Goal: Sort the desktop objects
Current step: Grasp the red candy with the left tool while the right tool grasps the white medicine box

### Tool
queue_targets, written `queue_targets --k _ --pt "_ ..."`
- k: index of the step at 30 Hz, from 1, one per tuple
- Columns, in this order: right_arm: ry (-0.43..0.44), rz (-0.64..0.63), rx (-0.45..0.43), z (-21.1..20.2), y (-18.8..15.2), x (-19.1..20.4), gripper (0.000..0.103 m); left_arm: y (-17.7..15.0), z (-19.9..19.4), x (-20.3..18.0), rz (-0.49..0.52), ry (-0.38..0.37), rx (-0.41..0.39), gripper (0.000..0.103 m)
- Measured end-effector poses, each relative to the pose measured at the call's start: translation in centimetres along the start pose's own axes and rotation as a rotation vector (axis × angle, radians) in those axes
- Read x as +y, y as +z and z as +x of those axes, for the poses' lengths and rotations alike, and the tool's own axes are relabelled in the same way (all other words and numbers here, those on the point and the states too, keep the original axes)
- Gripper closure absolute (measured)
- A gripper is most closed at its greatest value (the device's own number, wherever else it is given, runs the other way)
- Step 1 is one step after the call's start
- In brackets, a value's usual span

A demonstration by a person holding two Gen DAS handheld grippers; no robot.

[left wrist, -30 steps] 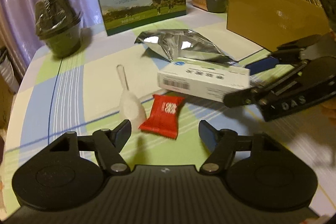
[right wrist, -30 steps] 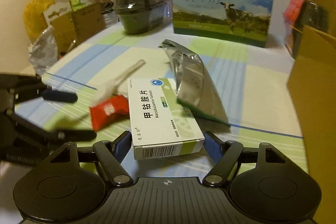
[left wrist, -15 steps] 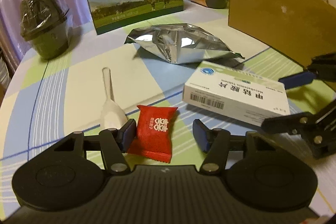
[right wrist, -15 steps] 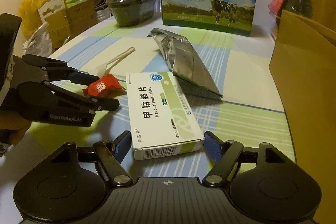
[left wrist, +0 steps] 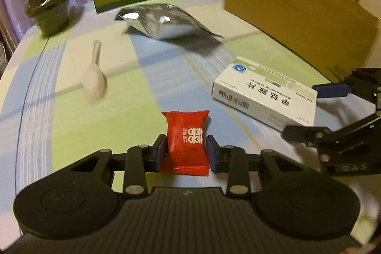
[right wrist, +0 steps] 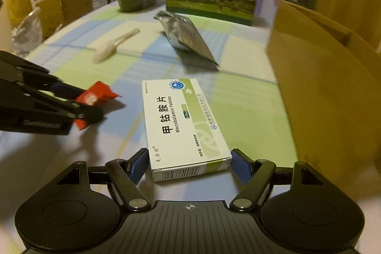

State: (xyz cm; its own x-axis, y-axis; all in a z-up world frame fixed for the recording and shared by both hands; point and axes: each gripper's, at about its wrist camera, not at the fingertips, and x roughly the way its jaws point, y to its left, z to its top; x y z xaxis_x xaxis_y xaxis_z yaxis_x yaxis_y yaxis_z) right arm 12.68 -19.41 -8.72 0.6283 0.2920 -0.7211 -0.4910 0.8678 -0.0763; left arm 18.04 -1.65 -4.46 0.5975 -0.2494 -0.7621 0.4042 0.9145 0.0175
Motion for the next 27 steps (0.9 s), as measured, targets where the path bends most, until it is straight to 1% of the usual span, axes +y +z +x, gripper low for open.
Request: queue_targets --k 3,5,7,9,11,14,17,21,24,26,27 --pt "0.0 0.038 -0.01 -2.2 -2.1 0.2 0.031 -2.3 -1.9 -2.2 -0.006 -0.005 -0.007 0.073" --pt "0.019 0.054 -0.015 -3.5 -3.3 0.3 0.029 -3.4 -2.8 -3.2 -0.014 -0.003 -0.012 0.073" --pt "0.037 0.037 -0.017 -4.6 -4.3 0.6 0.026 -4.4 -3.7 -3.8 -0.037 -0.004 -0.023 0.072" --pt "0.032 0.014 -0.046 -5.4 -4.7 0.8 0.019 -5.1 -4.3 -4.0 -0.058 0.008 -0.031 0.072" --pt "0.031 0.023 -0.071 -5.7 -4.5 0.4 0.015 -5.6 -4.7 -4.1 -0.074 0.017 -0.036 0.071" --pt "0.05 0.039 -0.091 -5.3 -4.1 -0.2 0.015 -5.9 -4.9 -4.0 -0.088 0.025 -0.047 0.069" --pt "0.075 0.067 -0.081 -4.5 -4.0 -0.9 0.015 -5.7 -4.7 -3.8 -0.088 0.034 -0.056 0.067" --pt "0.102 0.082 -0.07 -3.9 -4.0 -1.3 0.015 -5.5 -4.3 -3.4 -0.113 0.03 -0.059 0.067" --pt "0.119 0.074 -0.072 -3.6 -3.8 -1.0 0.016 -5.4 -4.1 -3.5 -0.108 0.035 -0.054 0.067" --pt "0.127 0.067 -0.077 -3.6 -3.7 -0.8 0.016 -5.3 -4.1 -3.6 -0.104 0.039 -0.05 0.069" --pt "0.127 0.06 -0.076 -3.5 -3.7 -0.6 0.017 -5.4 -4.1 -3.7 -0.104 0.04 -0.05 0.074"
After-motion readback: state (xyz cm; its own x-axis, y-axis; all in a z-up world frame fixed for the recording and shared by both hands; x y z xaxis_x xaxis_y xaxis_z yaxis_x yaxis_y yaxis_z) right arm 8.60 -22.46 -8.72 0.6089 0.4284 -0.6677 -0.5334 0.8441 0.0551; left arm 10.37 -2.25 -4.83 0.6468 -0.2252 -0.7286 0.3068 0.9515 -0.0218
